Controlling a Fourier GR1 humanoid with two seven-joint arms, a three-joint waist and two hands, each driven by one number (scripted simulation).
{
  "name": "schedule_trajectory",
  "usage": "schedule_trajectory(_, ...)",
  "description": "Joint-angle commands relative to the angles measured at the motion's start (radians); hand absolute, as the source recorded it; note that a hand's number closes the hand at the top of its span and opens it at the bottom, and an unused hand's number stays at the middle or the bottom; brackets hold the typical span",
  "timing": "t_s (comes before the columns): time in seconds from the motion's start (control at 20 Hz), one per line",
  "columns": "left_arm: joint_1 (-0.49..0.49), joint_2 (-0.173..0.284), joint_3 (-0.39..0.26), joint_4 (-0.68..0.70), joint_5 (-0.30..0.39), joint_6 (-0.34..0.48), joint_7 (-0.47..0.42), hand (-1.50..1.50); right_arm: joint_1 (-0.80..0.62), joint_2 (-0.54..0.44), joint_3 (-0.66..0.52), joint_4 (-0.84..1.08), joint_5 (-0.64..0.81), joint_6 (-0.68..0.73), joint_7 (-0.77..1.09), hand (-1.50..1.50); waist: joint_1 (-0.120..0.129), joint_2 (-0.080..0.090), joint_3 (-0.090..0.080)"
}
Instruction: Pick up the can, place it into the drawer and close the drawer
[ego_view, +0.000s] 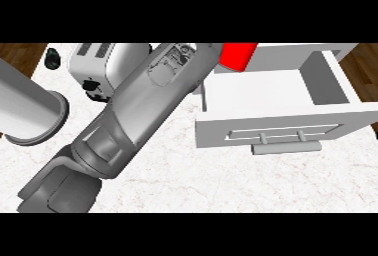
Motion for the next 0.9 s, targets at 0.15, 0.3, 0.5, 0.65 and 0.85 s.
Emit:
schedule_trajectory(0.15, -0.061, 0.000, -0.088, 0.117, 0.093, 0.040, -0.022, 1.50, -0.057, 0.007, 0.039, 0.040, 0.054, -0.019, -0.002, -1.50, -0.021, 0.007, 0.001)
schedule_trajectory(0.3, -0.019, 0.000, -0.141, 0.101, 0.134, 0.049, -0.040, 1.50, -0.035, -0.015, -0.005, 0.055, 0.010, 0.006, -0.012, -1.50, -0.023, 0.003, 0.001)
schedule_trajectory(0.5, -0.031, 0.000, -0.144, 0.161, 0.147, 0.052, -0.127, 1.50, -0.063, -0.010, 0.027, 0.038, 0.040, -0.006, -0.003, -1.50, -0.029, 0.010, 0.001)
schedule_trajectory(0.65, -0.045, 0.000, -0.175, 0.191, 0.163, 0.058, -0.117, 1.50, -0.079, 0.008, 0.029, 0.053, 0.053, -0.031, -0.012, -1.50, -0.032, 0.011, 0.001)
schedule_trajectory(0.85, -0.014, 0.000, -0.245, 0.187, 0.182, 0.099, -0.124, 1.50, -0.081, 0.034, 0.090, 0.012, 0.092, -0.044, 0.019, -1.50, -0.051, 0.012, 0.001)
